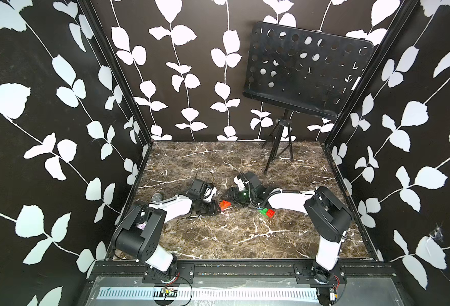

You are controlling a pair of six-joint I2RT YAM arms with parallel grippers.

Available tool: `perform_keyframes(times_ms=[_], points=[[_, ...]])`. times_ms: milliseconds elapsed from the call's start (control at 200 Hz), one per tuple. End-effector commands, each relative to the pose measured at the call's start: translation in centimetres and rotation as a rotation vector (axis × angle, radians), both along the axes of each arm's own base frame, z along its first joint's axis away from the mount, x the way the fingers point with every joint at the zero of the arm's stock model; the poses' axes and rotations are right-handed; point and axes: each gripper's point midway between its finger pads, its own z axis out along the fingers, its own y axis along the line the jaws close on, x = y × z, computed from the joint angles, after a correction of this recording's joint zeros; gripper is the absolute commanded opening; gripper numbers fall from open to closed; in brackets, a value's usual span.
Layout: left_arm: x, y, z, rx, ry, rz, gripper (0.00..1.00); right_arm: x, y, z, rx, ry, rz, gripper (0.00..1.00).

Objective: Assemble the letter y with lego
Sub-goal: Adjust the lego brick at the center of the board.

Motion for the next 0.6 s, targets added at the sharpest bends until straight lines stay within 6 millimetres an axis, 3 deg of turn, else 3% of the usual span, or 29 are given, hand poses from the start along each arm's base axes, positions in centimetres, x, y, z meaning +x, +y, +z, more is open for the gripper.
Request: perform_keyframes(times_ms=[0,365,595], points=[[-1.1,1.6,-0.7,0.079,0.033,0.003,0.40,0.2,0.8,0.7,0.030,-0.015,0.002,0.63],[-0.8,1.3,0.8,-0.091,0.057,0.056,0.52,0.0,0.7,0.7,0.025,-0.013,0.002,0.62],[0.3,0.2,1.9,-0.322,0.085,0.144,0.57,-0.1,0.7,0.8,0.024,-0.013,0.001,0.62]])
